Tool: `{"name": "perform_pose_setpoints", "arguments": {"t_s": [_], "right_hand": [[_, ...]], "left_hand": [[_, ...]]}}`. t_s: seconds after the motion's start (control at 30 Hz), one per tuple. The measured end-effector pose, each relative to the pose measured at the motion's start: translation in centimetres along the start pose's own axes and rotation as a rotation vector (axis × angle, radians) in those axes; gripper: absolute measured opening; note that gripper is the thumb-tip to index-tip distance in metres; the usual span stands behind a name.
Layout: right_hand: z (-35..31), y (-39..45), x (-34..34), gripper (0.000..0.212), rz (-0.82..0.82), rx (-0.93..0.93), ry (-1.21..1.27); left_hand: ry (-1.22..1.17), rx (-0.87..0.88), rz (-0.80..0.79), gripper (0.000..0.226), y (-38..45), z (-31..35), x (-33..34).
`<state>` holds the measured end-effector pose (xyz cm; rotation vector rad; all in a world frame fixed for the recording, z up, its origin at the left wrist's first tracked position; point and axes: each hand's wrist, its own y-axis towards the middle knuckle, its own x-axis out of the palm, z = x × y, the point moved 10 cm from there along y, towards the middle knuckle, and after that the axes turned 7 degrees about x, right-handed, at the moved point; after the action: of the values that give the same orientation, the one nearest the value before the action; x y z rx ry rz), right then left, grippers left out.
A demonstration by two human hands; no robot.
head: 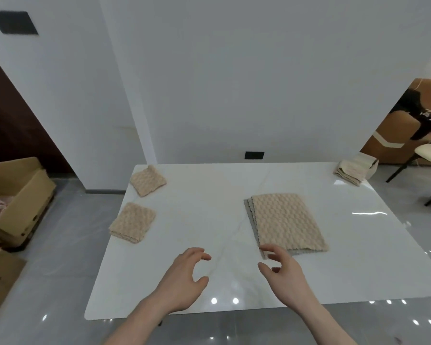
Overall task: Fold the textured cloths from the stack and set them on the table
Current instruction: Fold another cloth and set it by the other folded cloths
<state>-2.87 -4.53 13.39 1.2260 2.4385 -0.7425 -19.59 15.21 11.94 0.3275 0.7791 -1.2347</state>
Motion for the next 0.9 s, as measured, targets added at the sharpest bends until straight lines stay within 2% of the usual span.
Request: {"name": "perform_pose_setpoints", "arguments": {"t_s": [0.2, 0.37, 0.5, 0.67, 0.9], "right_hand": [[2.6, -0.7, -2.2, 0.037, -0.004, -0.015, -0.036], [4.0, 0.9, -4.5, 0.035, -0.019, -0.021, -0.047], [4.6, 3.0, -6.5, 0.035, -0.091, -0.08, -0.084], [7.6, 7.1, -10.8, 0.035, -0.165, -0.14, -0.148], [13.7, 14.6, -14.8, 0.039, -0.169, -0.147, -0.259]], "left_hand": [[0.01, -0.03, 0.007, 0.043, 1.2, -0.2, 1.4], [-0.015, -0.014, 0.047, 0.042, 2.1, 3.0, 3.1], [-0.018, -0.037, 0.102, 0.041, 3.5, 5.5, 4.6], [-0.013, -0.084, 0.178, 0.041, 6.9, 8.8, 8.7], [0.001, -0.094, 0.103, 0.046, 14.1, 11.1, 16.1]]}}
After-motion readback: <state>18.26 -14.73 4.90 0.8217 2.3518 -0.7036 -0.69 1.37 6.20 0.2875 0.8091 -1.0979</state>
